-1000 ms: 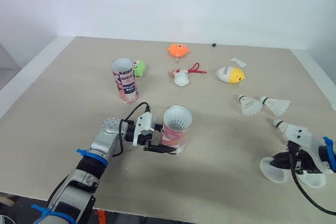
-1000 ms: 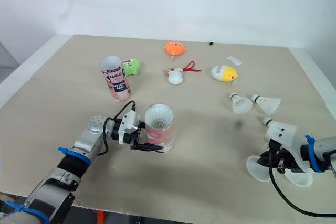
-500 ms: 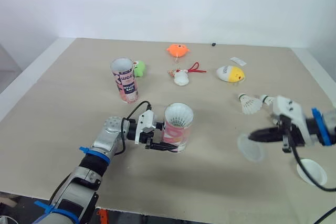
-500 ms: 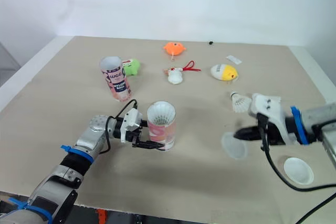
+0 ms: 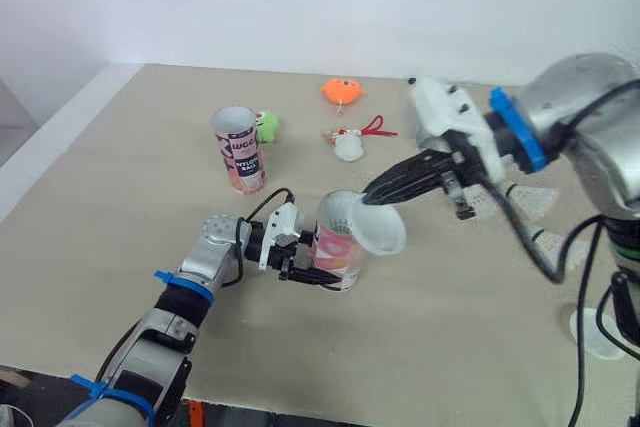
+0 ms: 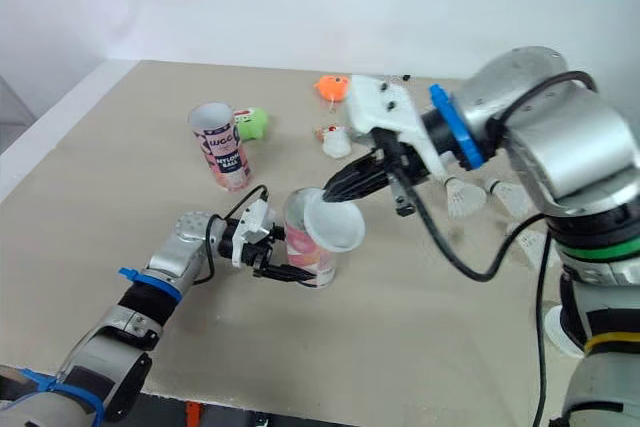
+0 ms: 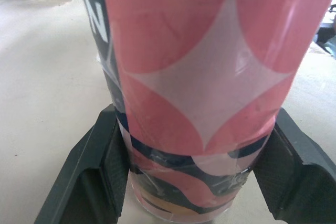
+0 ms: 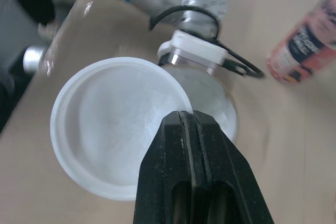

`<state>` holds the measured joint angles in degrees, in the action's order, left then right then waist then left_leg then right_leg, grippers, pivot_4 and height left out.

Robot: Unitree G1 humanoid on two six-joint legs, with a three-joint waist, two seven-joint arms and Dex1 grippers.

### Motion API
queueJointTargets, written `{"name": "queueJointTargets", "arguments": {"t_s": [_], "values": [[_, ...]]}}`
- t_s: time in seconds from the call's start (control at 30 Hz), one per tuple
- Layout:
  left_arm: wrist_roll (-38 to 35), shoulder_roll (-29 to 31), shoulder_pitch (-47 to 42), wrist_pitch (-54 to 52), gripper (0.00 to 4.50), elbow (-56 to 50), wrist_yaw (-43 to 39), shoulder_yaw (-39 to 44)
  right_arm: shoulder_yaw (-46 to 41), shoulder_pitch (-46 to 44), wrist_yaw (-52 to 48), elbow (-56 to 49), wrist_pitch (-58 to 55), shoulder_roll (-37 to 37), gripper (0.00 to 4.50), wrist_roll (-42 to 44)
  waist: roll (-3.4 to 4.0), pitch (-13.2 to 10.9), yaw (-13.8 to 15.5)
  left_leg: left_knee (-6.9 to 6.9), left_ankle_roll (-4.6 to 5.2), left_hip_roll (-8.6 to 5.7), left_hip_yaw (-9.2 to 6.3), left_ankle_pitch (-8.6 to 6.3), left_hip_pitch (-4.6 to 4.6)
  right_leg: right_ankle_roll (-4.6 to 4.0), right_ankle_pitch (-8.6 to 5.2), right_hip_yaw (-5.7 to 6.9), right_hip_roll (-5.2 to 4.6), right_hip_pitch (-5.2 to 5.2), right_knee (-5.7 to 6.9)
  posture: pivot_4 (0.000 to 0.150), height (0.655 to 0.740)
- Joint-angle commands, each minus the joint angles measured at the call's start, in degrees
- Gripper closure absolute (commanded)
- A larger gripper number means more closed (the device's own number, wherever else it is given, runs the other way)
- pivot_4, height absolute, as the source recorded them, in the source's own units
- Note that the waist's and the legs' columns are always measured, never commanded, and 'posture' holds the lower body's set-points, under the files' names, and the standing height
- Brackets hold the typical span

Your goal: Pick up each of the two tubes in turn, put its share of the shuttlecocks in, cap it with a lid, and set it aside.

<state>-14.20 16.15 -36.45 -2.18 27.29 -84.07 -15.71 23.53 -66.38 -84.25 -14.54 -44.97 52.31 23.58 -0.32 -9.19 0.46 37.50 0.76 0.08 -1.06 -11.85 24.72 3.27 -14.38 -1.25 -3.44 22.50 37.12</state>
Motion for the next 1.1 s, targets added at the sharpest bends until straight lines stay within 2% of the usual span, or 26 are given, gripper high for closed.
{"name": "queueJointTargets", "arguments": {"t_s": [0.03, 0.37, 0.63, 0.9, 1.1], "values": [[3.19, 2.17, 2.2, -3.85, 1.67, 0.44, -1.65, -3.83, 1.88, -1.95, -1.53, 0.88, 4.34, -0.52, 4.48, -4.33, 0.0, 0.0, -0.02, 0.0, -0.02, 0.02, -0.02, -0.01, 0.0, -0.01, -0.01, 0.01, 0.03, 0.0, 0.0, 0.15, 0.74], [5.12, 3.55, 2.65, -2.01, 1.67, -0.44, -0.59, -5.17, 5.72, -5.31, -1.7, 6.44, 14.69, -5.73, 4.48, -15.29, 0.01, 0.01, -0.25, -0.07, -0.08, 0.26, 0.05, -0.04, -0.21, -0.28, -0.07, 0.05, 0.25, -0.04, 0.18, 0.15, 0.74], [5.15, 3.03, 3.1, 0.12, 1.67, -0.58, 0.66, -5.5, 3.44, -5.78, -3.86, 3.33, 14.78, -6.22, 4.48, -14.47, 0.01, 0.01, -0.22, -0.07, -0.08, 0.42, 0.12, -0.03, -0.26, -0.42, 0.01, 0.05, 0.35, -0.05, 0.19, 0.15, 0.74], [4.07, 3.22, 3.89, 0.16, 1.67, -1.35, 1.39, -5.0, 2.83, 0.56, -3.33, -3.86, 13.02, -4.16, 4.48, -13.97, 0.0, 0.02, -0.05, -0.04, -0.09, 0.4, 0.1, -0.03, -0.26, -0.41, 0.0, 0.05, 0.33, -0.1, 0.18, 0.15, 0.74], [3.61, 3.56, 4.04, -0.23, 1.67, -1.71, 1.6, -4.25, 3.75, 2.19, -0.6, -2.84, 15.63, -5.75, 4.48, -17.34, 0.0, 0.02, -0.08, -0.06, -0.1, 0.41, 0.11, -0.04, -0.28, -0.42, -0.01, 0.05, 0.33, -0.1, 0.17, 0.15, 0.74]]}}
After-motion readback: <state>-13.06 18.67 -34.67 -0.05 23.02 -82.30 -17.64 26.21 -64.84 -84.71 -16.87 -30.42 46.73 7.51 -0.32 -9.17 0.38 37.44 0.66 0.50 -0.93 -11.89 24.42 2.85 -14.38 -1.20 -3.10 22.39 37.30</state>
